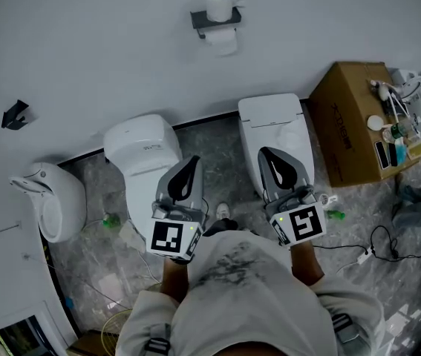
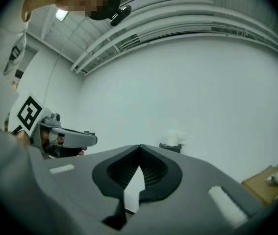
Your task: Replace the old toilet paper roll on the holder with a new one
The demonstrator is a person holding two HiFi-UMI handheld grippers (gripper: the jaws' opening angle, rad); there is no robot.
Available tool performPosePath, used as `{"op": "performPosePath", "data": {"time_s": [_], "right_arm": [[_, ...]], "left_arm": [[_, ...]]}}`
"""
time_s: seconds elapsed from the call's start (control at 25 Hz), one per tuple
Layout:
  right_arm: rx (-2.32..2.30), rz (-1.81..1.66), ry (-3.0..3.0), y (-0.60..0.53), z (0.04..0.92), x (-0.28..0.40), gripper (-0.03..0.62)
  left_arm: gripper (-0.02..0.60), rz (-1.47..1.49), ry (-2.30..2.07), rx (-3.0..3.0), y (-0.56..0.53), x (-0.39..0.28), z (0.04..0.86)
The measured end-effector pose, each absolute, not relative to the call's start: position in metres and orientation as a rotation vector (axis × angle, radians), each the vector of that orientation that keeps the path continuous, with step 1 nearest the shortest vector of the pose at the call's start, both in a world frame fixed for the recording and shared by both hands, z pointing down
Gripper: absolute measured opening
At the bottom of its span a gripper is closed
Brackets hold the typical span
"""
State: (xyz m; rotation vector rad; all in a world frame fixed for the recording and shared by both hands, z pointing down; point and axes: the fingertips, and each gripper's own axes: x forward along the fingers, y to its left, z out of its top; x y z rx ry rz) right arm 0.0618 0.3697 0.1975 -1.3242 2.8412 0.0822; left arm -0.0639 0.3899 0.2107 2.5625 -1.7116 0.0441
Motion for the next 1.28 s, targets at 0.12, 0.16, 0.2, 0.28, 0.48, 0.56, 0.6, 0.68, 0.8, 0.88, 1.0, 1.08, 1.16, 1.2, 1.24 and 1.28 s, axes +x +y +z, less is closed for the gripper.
{"op": "performPosePath", "data": {"time_s": [0.12, 0.16, 0.2, 0.28, 0.48, 0.56, 0.6, 0.68, 0.8, 0.88, 1.0, 1.08, 1.16, 1.2, 1.24, 1.28], "right_arm": [[-1.352, 0.07, 2.843, 0.35, 0.199, 0.052, 0.0], [-1.361, 0.066, 2.842, 0.344, 0.2, 0.049, 0.0], [-1.369, 0.064, 2.841, 0.338, 0.2, 0.045, 0.0], [-1.383, 0.065, 2.841, 0.327, 0.201, 0.038, 0.0], [-1.406, 0.068, 2.833, 0.304, 0.202, 0.018, 0.0], [-1.411, 0.064, 2.832, 0.296, 0.202, 0.013, 0.0], [-1.416, 0.061, 2.833, 0.291, 0.203, 0.012, 0.0], [-1.428, 0.053, 2.834, 0.282, 0.205, 0.009, 0.0], [-1.451, 0.042, 2.834, 0.267, 0.208, 0.008, 0.0], [-1.459, 0.036, 2.835, 0.257, 0.21, 0.008, 0.0], [-1.452, 0.03, 2.841, 0.24, 0.213, 0.006, 0.0], [-1.441, 0.026, 2.846, 0.227, 0.214, 0.005, 0.0], [-1.427, 0.019, 2.852, 0.213, 0.216, 0.003, 0.0], [-1.419, 0.014, 2.856, 0.206, 0.217, 0.002, 0.0], [-1.411, 0.008, 2.86, 0.198, 0.218, 0.002, 0.0], [-1.403, 0.001, 2.864, 0.19, 0.219, 0.001, 0.0]], "left_arm": [[0.003, 0.051, -1.693, 2.572, 0.369, -0.074, 0.211], [0.003, 0.052, -1.685, 2.576, 0.362, -0.077, 0.211], [0.003, 0.053, -1.678, 2.579, 0.356, -0.081, 0.211], [0.003, 0.05, -1.664, 2.585, 0.345, -0.088, 0.212], [0.003, 0.048, -1.637, 2.591, 0.321, -0.104, 0.216], [0.003, 0.048, -1.628, 2.591, 0.311, -0.109, 0.217], [0.003, 0.048, -1.623, 2.59, 0.306, -0.11, 0.218], [0.003, 0.049, -1.609, 2.592, 0.296, -0.111, 0.219], [0.003, 0.052, -1.592, 2.594, 0.281, -0.112, 0.221], [0.003, 0.051, -1.589, 2.591, 0.27, -0.113, 0.222], [0.003, 0.057, -1.599, 2.587, 0.254, -0.115, 0.223], [0.003, 0.065, -1.61, 2.581, 0.243, -0.117, 0.224], [0.003, 0.078, -1.623, 2.573, 0.231, -0.119, 0.226], [0.003, 0.084, -1.631, 2.569, 0.224, -0.12, 0.226], [0.003, 0.087, -1.639, 2.563, 0.217, -0.121, 0.226], [0.003, 0.089, -1.646, 2.556, 0.21, -0.122, 0.226]]}}
